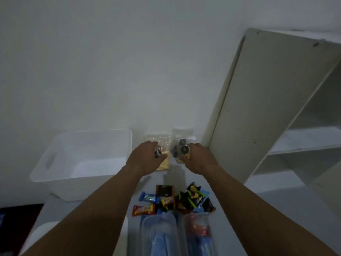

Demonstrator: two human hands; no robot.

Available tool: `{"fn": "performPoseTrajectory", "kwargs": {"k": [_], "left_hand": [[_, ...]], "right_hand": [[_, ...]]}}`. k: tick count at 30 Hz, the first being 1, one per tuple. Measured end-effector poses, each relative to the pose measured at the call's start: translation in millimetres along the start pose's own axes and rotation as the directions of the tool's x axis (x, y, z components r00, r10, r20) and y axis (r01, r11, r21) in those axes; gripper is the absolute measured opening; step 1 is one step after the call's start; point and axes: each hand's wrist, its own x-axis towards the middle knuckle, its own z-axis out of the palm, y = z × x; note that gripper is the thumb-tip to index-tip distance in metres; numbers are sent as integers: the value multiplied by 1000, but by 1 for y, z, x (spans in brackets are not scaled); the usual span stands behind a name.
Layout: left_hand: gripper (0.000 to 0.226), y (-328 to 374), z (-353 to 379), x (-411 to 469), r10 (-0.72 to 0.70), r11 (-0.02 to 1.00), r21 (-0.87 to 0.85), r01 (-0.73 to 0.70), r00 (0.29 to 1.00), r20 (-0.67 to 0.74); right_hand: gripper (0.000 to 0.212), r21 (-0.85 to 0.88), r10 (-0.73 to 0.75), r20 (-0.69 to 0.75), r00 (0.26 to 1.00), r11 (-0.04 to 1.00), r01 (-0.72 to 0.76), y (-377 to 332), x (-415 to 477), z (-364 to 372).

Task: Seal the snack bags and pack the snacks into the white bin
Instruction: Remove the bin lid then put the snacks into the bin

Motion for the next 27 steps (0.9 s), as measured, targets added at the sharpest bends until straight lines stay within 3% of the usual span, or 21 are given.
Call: {"fn": "performPoseTrajectory", "kwargs": {"k": [9,14,22,27], "left_hand": [[61,-34,71,94,-235,972,-17,235,966,-107],[54,-61,105,121,-343,939,-41,341,922,-181],[52,-60,137,144,-499,862,-277,424,804,-324],[63,-54,139,153,-622,765,-449,462,711,-327]], "right_hand": [[52,148,46,28,999,988,-50,60,113,46],[53,217,117,-48,992,971,-104,80,146,76],[35,390,161,-226,961,919,-62,94,167,109],[35,439,175,-233,957,897,-57,97,175,111]]}}
